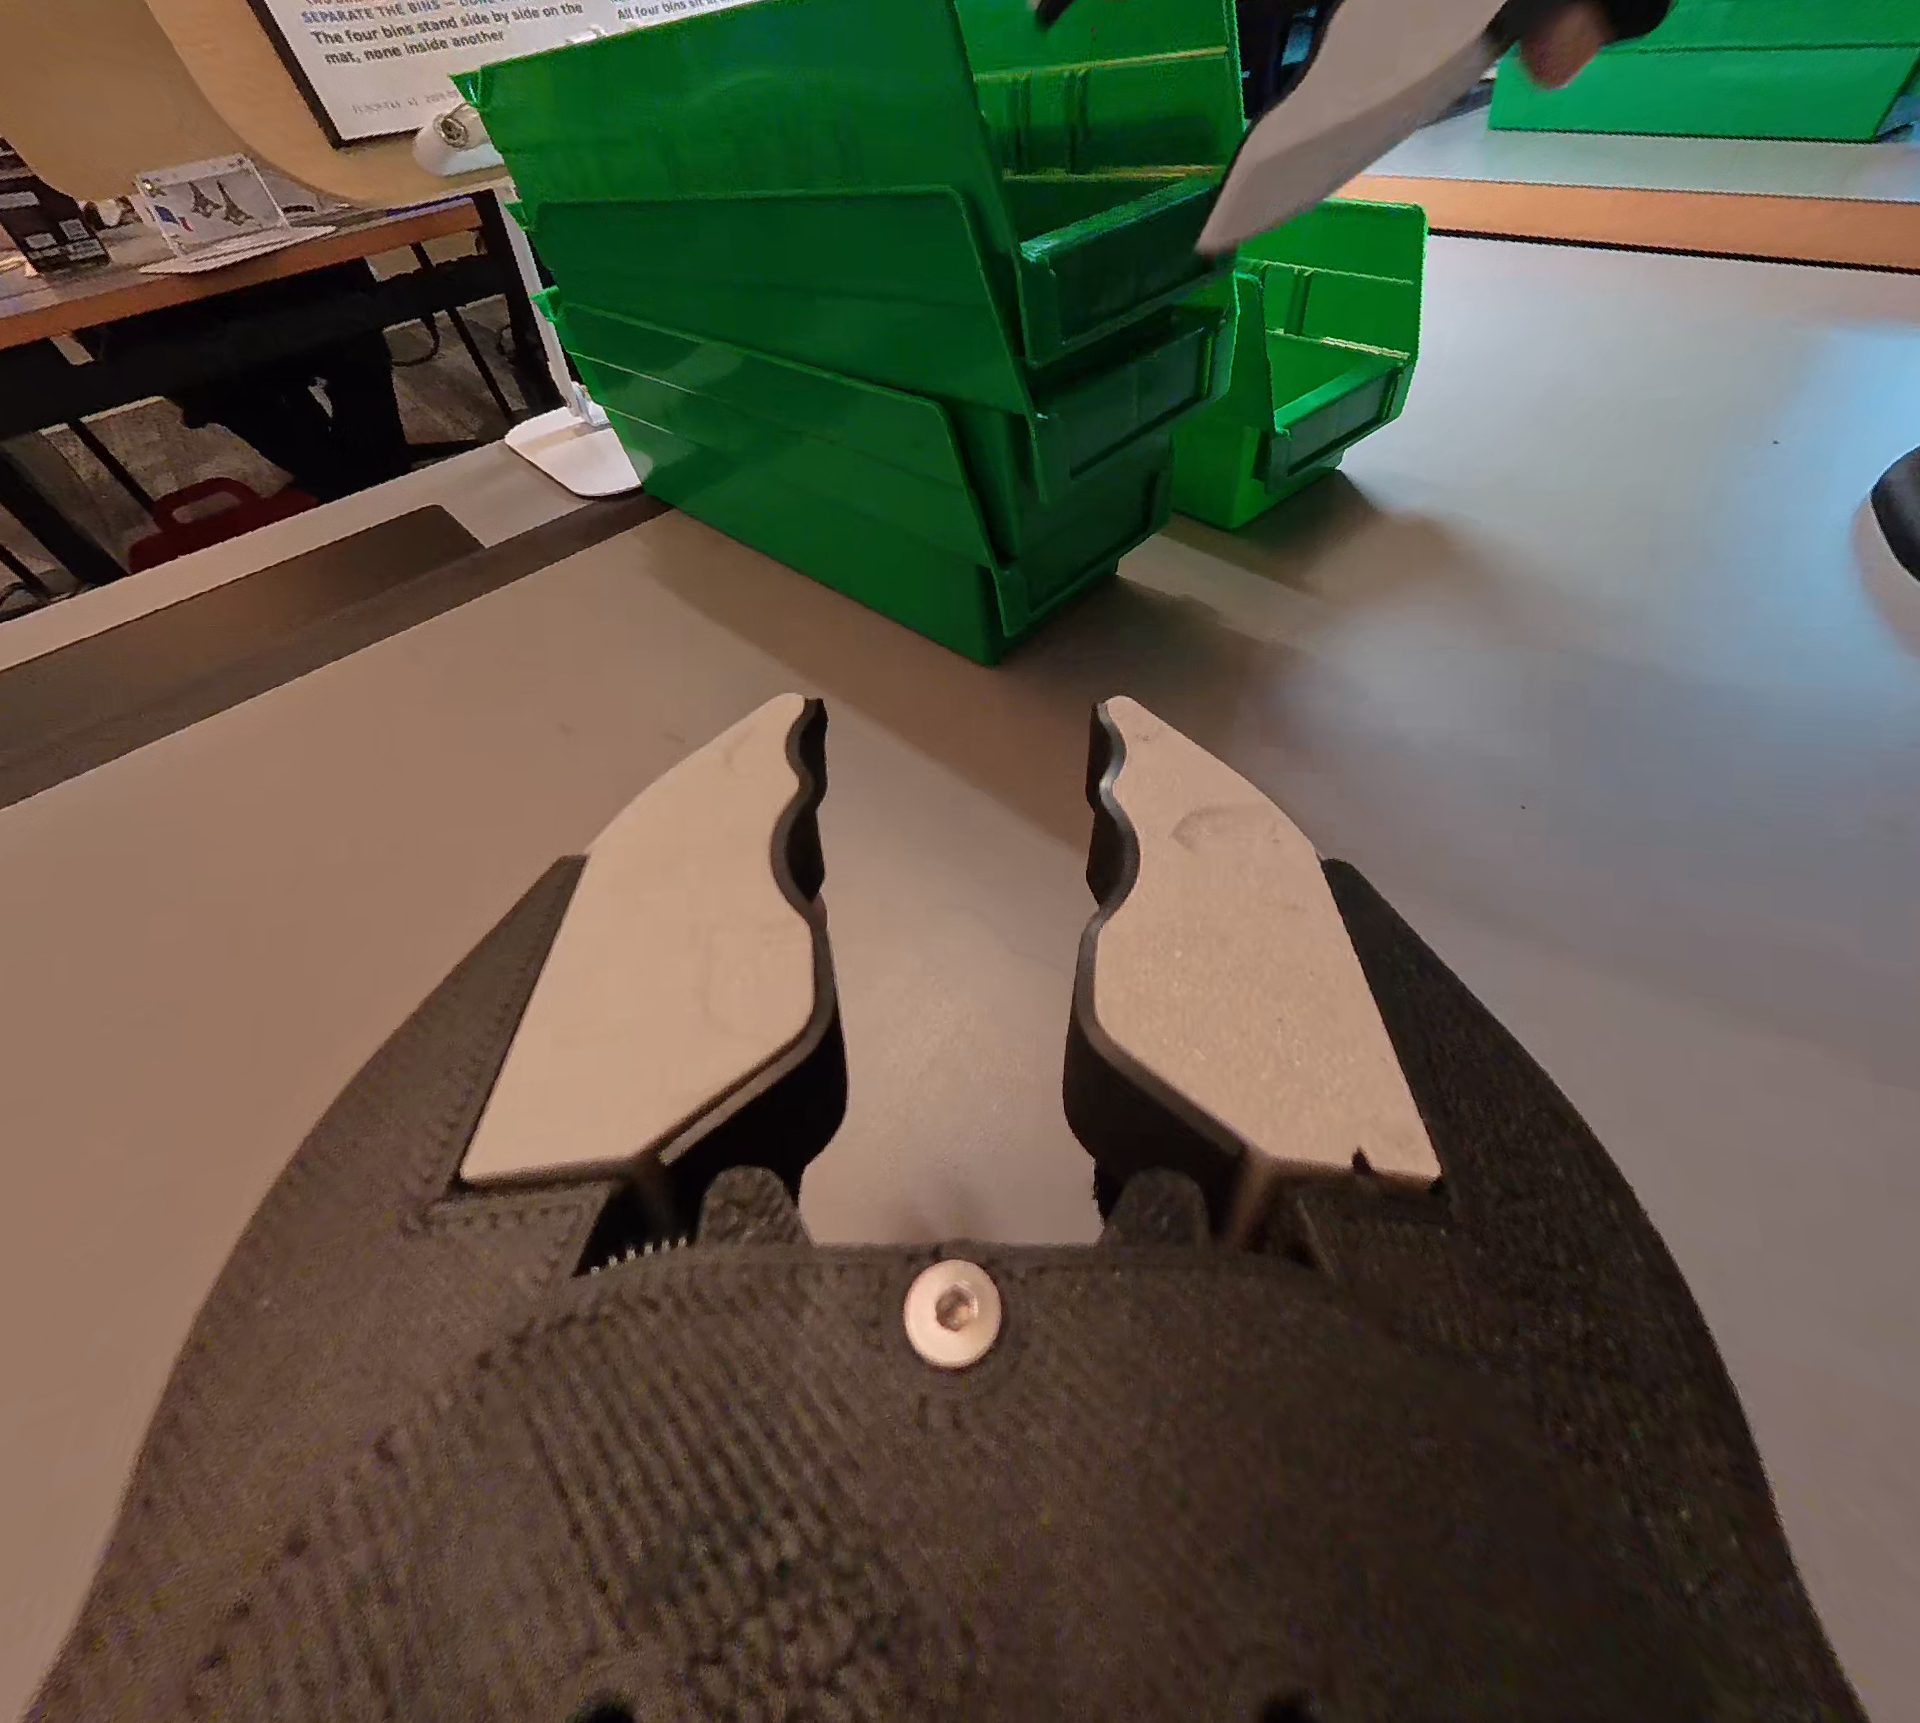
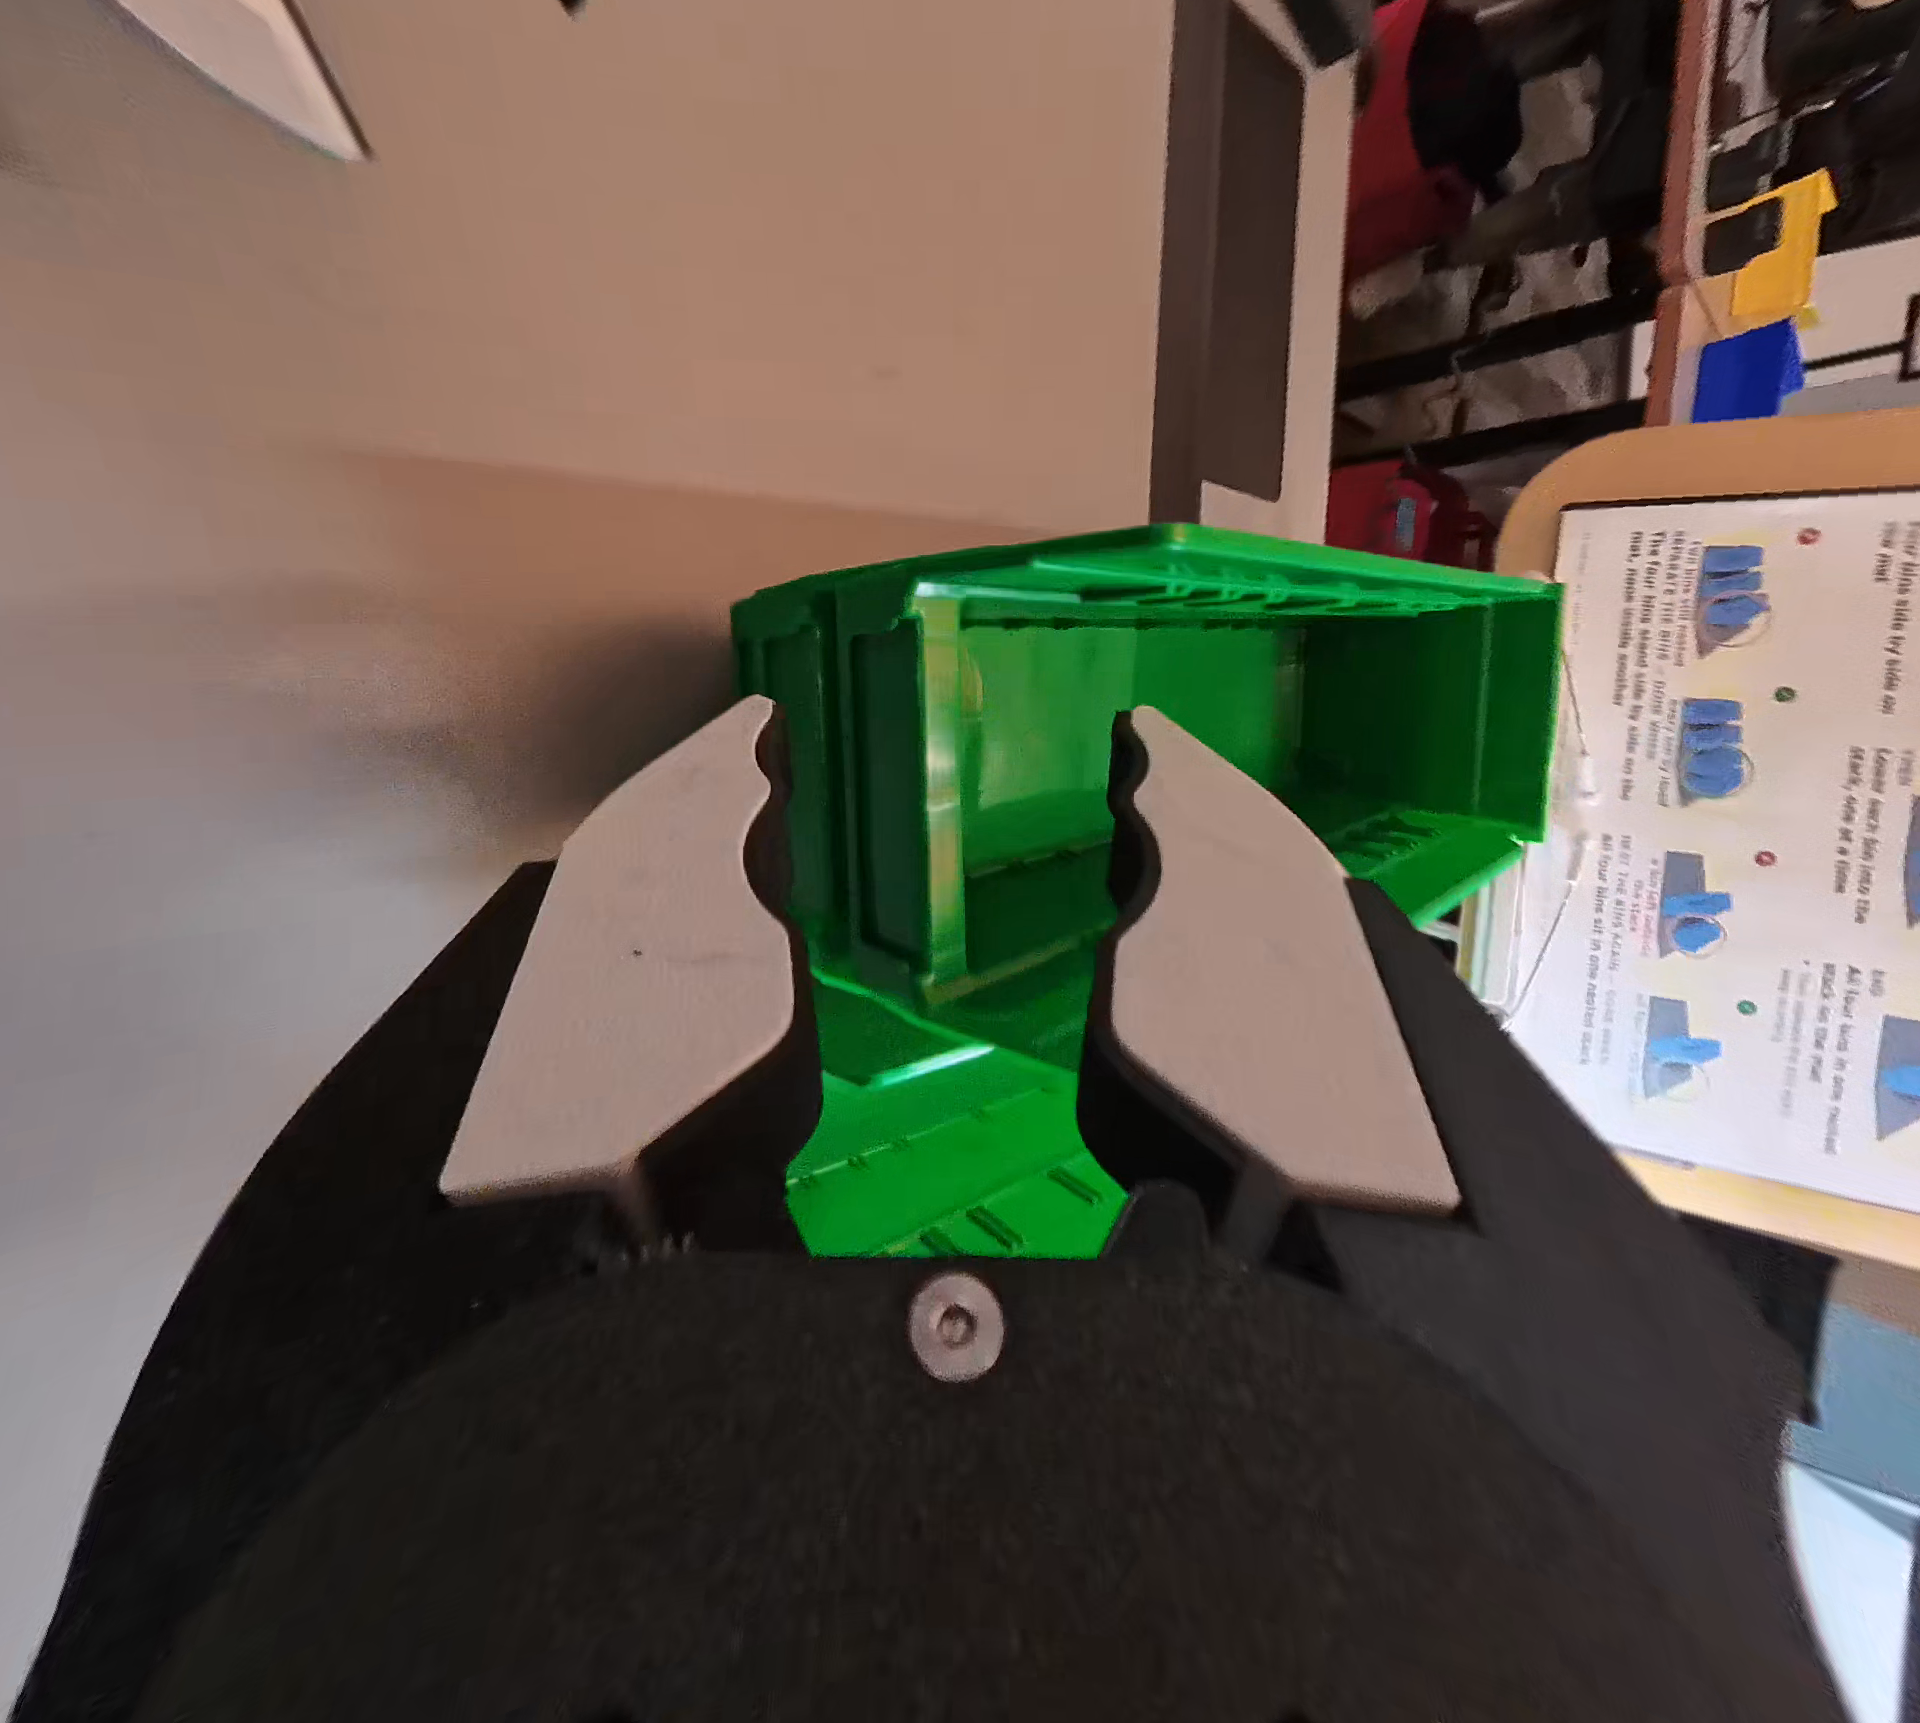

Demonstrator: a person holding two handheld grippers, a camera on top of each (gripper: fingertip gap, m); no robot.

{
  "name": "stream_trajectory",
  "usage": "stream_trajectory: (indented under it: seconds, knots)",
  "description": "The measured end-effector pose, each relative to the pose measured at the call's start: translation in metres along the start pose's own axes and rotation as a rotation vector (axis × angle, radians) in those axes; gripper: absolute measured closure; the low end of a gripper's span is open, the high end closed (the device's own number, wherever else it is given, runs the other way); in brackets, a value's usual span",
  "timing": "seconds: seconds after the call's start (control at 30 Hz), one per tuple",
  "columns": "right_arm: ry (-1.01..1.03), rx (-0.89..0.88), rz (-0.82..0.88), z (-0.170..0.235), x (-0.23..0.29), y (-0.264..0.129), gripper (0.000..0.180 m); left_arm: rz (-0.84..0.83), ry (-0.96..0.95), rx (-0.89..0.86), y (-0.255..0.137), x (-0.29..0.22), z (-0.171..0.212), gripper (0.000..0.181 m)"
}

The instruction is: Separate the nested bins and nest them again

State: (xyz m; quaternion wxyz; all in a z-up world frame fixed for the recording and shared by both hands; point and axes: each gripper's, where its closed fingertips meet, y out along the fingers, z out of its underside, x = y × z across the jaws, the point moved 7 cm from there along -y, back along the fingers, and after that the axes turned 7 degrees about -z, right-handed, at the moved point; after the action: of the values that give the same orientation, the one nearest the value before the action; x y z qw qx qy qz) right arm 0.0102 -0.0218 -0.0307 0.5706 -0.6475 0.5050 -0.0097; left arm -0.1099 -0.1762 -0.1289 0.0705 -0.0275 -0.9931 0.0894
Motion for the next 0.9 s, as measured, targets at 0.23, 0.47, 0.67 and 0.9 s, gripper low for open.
stream_trajectory:
  seconds: [0.23, 0.47, 0.67, 0.9]
  knots:
    - [0.176, -0.012, 0.027, 0.047, 0.005, -0.046, 0.121, -0.001, 0.012, 0.017, 0.002, -0.002, 0.002, 0.131]
    - [0.172, 0.276, -0.1, 0.126, 0.052, 0.024, 0.117, -0.003, 0.035, 0.035, 0.005, -0.005, 0.005, 0.131]
    - [0.14, 0.385, -0.062, 0.15, 0.06, 0.065, 0.13, -0.011, 0.02, 0.029, 0.004, -0.003, 0.005, 0.131]
    - [0.125, 0.392, -0.054, 0.154, 0.064, 0.056, 0.153, -0.018, 0.032, 0.019, 0.003, -0.004, 0.003, 0.131]
